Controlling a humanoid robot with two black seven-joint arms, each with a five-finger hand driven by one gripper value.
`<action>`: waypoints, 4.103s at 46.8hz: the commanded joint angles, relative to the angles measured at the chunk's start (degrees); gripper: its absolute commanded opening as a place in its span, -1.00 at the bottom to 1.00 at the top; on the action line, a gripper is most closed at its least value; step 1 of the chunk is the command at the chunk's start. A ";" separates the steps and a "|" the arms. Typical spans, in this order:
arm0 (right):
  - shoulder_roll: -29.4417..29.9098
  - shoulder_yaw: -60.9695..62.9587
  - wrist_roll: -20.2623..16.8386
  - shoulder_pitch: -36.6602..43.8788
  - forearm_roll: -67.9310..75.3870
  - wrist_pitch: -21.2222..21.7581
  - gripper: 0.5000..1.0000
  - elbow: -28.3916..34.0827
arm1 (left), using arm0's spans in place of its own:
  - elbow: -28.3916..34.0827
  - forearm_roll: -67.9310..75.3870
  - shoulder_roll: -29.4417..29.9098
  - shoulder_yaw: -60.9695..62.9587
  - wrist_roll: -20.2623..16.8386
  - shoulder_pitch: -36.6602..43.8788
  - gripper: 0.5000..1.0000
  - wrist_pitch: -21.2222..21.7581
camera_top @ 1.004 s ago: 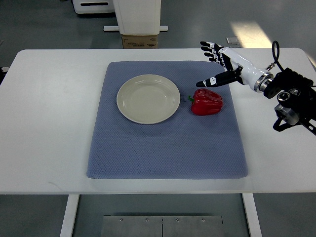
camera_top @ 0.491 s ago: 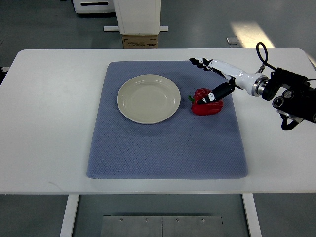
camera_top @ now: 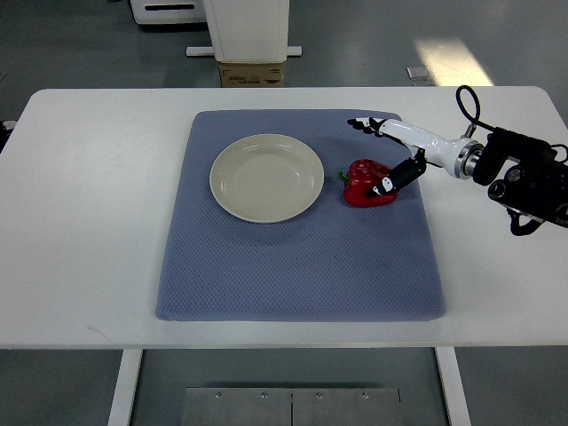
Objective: Place red pepper on plate with right hand
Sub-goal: 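Close the right hand fingers around the red bell pepper, then lift the pepper with the right hand and carry it over the plate, then lower the pepper onto the plate and open the right hand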
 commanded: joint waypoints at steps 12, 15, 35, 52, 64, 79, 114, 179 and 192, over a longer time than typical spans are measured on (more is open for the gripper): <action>2.22 -1.93 -0.01 -0.71 -0.01 0.04 0.86 -2.03 | 0.00 0.00 0.00 0.00 0.00 0.06 1.00 0.00; 2.92 -2.19 -0.01 -0.79 -0.01 0.04 0.84 -2.99 | 0.00 0.00 0.00 0.00 0.00 0.06 1.00 0.00; 3.98 -2.19 -0.01 -2.64 -0.01 0.13 0.39 -5.28 | 0.00 0.00 0.00 0.00 0.00 -0.02 1.00 0.00; 4.33 -2.28 -0.10 -2.81 -0.01 0.13 -0.59 -5.37 | 0.00 0.00 0.00 0.00 0.00 0.06 1.00 0.00; 4.07 -1.67 -0.72 -0.45 0.25 0.13 -1.00 -5.46 | 0.00 0.00 0.00 0.00 0.00 0.06 1.00 0.00; 4.24 1.05 -3.35 3.95 0.87 0.13 -1.00 -5.55 | 0.00 0.00 0.00 0.00 0.00 0.06 1.00 0.00; 21.99 2.64 -9.59 8.44 0.78 0.13 -1.00 -10.47 | 0.00 0.00 0.00 0.00 0.00 0.06 1.00 0.00; 22.35 7.38 -9.77 -0.71 1.05 -1.54 0.96 -11.35 | 0.00 0.00 0.00 0.00 0.00 0.06 1.00 0.00; 22.35 7.65 -9.86 -0.44 1.05 -1.54 0.99 -11.35 | 0.00 0.00 0.00 0.00 0.00 0.06 1.00 0.00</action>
